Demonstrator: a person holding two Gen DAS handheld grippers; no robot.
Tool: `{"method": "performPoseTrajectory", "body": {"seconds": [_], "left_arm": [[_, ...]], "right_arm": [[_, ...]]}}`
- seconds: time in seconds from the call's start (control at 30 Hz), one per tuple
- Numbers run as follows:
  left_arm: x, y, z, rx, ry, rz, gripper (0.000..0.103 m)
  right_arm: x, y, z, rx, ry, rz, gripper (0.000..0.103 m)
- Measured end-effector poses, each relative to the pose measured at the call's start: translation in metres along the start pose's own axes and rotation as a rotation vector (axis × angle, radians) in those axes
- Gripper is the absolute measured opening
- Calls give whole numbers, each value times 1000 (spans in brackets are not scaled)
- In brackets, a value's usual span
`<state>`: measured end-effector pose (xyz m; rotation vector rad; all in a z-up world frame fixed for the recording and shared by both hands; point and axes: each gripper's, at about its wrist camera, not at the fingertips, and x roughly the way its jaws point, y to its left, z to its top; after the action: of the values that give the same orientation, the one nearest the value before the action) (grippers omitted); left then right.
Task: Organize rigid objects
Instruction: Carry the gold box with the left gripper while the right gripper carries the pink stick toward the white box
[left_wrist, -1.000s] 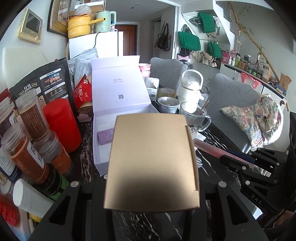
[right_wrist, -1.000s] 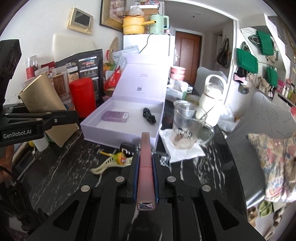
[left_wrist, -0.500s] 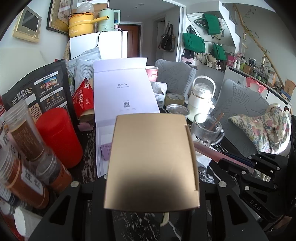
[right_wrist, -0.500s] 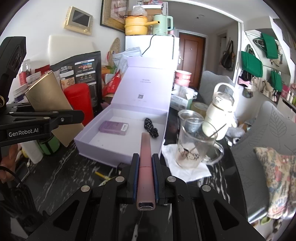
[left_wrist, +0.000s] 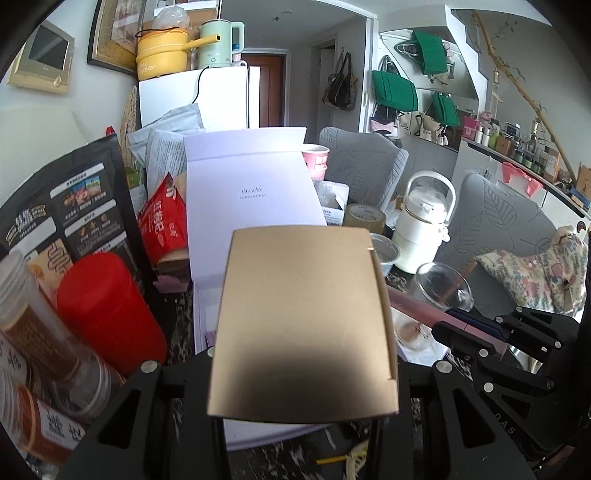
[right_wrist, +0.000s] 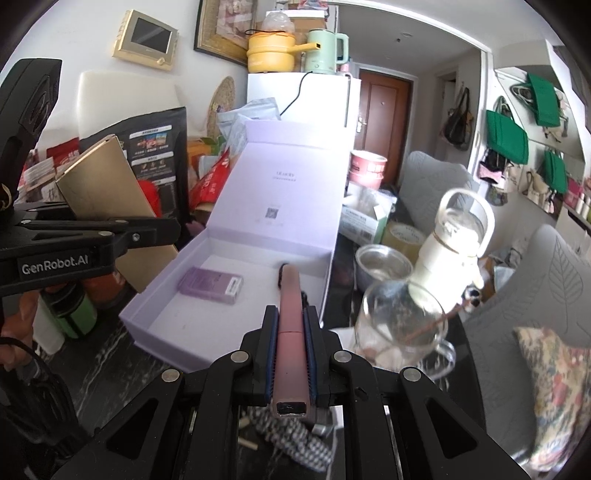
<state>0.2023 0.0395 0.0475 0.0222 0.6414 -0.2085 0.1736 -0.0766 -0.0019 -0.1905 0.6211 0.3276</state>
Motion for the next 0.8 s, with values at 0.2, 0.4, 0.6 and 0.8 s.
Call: {"method": "performPoseTrajectory", "body": {"seconds": [0.2, 0.4, 0.6, 0.8], "left_arm": [[11, 8, 18, 2, -20, 15, 37], [26, 17, 35, -1, -38, 26, 37], [43, 32, 46, -22, -31, 40, 37], [62, 42, 50, -17, -8, 71, 37]], "right_arm": [[15, -4, 17, -5, -22, 0, 13], [32, -11, 36, -10, -36, 13, 13], [51, -14, 54, -8, -49, 19, 13], [71, -16, 67, -1, -54, 34, 13]]}}
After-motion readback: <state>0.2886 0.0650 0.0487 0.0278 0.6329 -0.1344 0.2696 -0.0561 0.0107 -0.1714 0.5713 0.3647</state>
